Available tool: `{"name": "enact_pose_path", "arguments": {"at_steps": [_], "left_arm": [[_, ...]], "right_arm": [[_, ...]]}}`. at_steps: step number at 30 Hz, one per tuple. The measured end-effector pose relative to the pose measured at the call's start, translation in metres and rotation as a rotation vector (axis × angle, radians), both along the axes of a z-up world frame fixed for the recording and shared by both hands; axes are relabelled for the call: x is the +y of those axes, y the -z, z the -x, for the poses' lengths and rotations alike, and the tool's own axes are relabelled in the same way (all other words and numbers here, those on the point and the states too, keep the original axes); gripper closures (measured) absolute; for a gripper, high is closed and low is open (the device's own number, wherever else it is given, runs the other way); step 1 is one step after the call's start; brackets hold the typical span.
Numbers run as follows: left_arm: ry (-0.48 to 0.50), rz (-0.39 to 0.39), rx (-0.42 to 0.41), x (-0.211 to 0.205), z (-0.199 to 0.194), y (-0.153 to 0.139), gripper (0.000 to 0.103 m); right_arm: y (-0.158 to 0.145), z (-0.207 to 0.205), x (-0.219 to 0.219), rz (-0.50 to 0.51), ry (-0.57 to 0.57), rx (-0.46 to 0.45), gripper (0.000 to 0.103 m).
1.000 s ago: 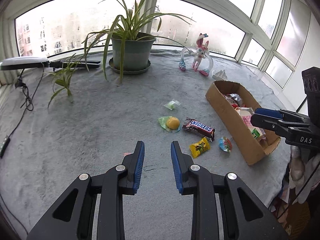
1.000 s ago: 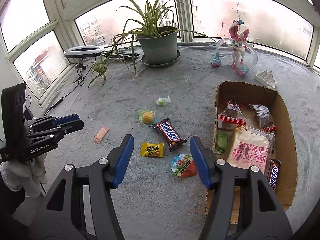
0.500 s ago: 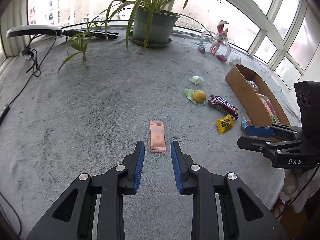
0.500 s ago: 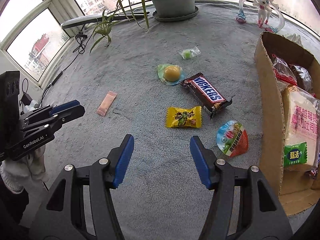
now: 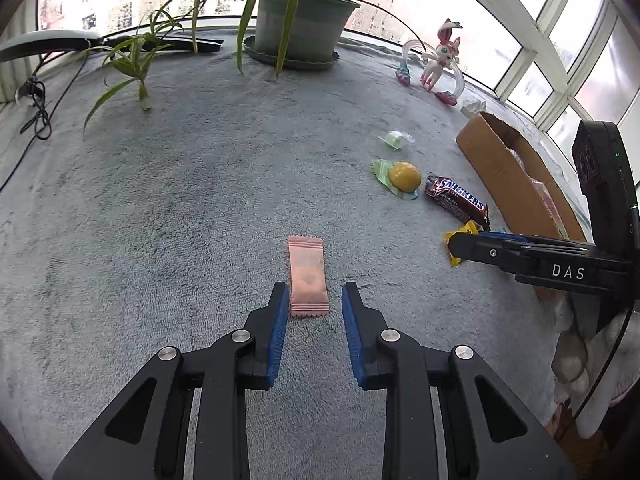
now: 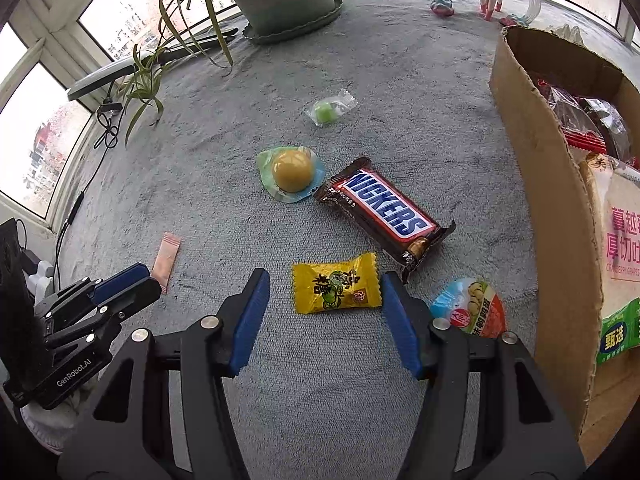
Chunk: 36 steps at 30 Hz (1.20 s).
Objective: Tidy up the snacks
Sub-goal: 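Move both tools back toward the pink wrapper and yellow candy, then grasp the pink wrapper with the left gripper while the right grasps the yellow candy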
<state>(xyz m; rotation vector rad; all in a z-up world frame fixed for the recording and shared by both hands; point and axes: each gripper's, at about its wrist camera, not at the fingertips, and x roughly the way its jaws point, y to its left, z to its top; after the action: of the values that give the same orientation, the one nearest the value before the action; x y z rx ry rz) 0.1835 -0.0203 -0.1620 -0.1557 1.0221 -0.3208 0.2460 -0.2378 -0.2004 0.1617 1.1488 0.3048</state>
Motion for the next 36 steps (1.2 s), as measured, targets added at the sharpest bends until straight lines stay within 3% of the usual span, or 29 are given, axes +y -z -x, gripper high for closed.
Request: {"name": "enact_pose_path", "arguments": {"at_steps": [11,13,17,21,24,27,36], "left_arm": [[0.021,-0.060,-0.023,-0.010,-0.012,0.004,0.077],[0.024,-0.073,-0.034,-0.013,-0.012,0.004,0.078],[0.040,-0.100,-0.059,-0.015,-0.009,0.005,0.078],[0.050,-0.125,-0.078,-0.013,-0.007,0.005,0.086],[0.056,-0.129,-0.089,-0.013,-0.005,0.006,0.087],[0.057,-0.143,-0.101,-0.015,-0.004,0.006,0.087],[0.038,-0.110,-0.105,-0.010,-0.001,0.003,0.094]], "right_arm": [[0.000,-0.011,0.024,0.076,-0.066,-0.053,0.053],[0.000,-0.011,0.029,0.096,-0.087,-0.059,0.060],[0.001,-0.002,0.038,0.165,-0.135,-0.087,0.061],[0.002,0.013,0.042,0.220,-0.156,-0.133,0.061],[0.002,0.020,0.041,0.239,-0.158,-0.167,0.071],[0.001,0.022,0.038,0.224,-0.159,-0.179,0.086],[-0.001,0.019,0.021,0.125,-0.143,-0.159,0.092]]}}
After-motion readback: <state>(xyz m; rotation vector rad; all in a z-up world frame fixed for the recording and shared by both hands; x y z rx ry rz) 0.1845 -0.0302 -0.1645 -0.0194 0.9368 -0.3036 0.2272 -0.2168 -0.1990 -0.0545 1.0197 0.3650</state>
